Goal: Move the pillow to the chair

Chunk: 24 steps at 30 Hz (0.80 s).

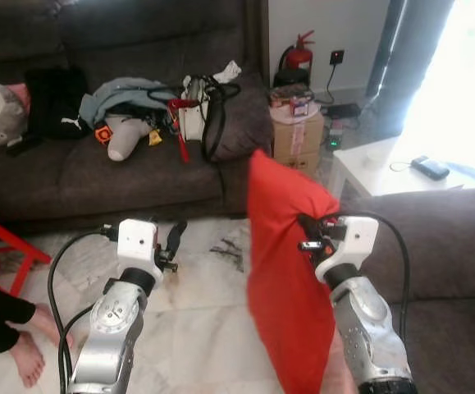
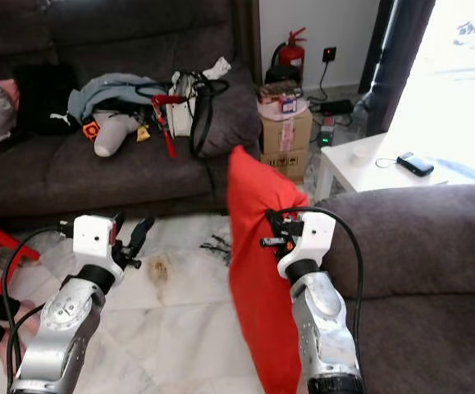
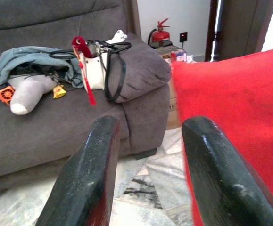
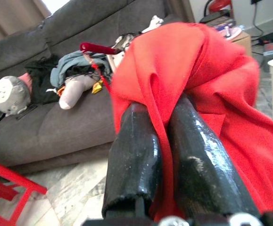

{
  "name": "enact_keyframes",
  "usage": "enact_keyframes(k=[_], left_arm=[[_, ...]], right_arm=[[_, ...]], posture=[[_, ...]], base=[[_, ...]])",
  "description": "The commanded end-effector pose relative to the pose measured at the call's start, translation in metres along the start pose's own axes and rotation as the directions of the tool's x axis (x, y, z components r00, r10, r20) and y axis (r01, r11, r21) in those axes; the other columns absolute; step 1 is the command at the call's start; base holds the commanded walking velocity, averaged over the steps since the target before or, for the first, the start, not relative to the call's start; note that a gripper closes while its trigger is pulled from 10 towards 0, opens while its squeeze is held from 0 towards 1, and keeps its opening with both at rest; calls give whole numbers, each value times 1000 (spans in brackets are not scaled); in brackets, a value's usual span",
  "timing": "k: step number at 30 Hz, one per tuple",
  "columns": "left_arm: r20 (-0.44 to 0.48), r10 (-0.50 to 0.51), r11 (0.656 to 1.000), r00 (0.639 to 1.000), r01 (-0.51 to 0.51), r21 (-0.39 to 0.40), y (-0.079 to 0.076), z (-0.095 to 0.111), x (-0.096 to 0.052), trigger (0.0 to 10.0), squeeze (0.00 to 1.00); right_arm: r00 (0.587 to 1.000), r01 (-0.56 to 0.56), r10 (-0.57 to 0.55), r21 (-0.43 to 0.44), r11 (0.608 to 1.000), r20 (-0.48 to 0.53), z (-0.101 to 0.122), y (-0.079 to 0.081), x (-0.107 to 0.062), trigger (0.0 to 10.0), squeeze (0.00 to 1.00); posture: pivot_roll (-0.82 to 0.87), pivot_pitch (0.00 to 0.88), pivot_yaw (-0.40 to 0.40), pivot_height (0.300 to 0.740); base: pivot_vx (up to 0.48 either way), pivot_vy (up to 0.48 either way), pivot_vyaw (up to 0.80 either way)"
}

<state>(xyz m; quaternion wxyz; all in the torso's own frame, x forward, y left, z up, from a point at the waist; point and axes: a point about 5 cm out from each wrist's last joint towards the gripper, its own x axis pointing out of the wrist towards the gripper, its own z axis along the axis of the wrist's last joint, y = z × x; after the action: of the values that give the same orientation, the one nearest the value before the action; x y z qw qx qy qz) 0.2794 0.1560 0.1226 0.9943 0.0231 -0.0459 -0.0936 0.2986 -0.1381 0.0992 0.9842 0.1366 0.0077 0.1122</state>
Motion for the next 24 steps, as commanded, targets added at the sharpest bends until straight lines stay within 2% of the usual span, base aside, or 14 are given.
enact_keyframes(k=[1,12,24], left_arm=[[-3,4,1000,1000,-4,6,2,1,0,10000,0],[-3,7,1000,1000,-7,3,3,2,0,10000,0],[3,2,1000,1000,-2,-6,1,3,0,10000,0]], right_arm=[[985,-61,61,-6,998,160,30,12,10,10000,0],[988,-61,61,-7,998,144,29,13,11,10000,0],[988,-70,71,-9,998,135,29,14,13,10000,0]], posture=[[19,35,96,740],[22,46,94,740],[23,47,92,740]], base=[[0,0,0],[0,0,0],[0,0,-800]])
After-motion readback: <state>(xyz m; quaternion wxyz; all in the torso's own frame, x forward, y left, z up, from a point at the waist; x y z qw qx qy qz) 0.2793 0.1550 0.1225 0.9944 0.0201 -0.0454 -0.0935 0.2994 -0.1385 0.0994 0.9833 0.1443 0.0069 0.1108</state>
